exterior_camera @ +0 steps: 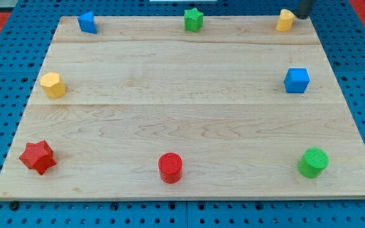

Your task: Slightly push the green star to the left

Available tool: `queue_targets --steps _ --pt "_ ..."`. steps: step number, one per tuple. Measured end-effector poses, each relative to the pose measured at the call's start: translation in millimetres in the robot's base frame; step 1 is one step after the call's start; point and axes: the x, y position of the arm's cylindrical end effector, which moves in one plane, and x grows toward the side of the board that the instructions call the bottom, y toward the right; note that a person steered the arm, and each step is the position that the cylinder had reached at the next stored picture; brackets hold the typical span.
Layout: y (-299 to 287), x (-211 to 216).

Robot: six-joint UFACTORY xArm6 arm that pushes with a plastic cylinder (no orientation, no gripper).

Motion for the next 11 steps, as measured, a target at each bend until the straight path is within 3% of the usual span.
queue_targets --steps 1,3,4,5,6,7,8,9,10,11 --pt "-79 1" --pt "-159 2" --pt "-198 32" --pt "-218 91" --pt "-200 130" --pt "-110 118" --pt "-128 117" --pt "-171 88" --pt "-145 53" --pt "-125 46"
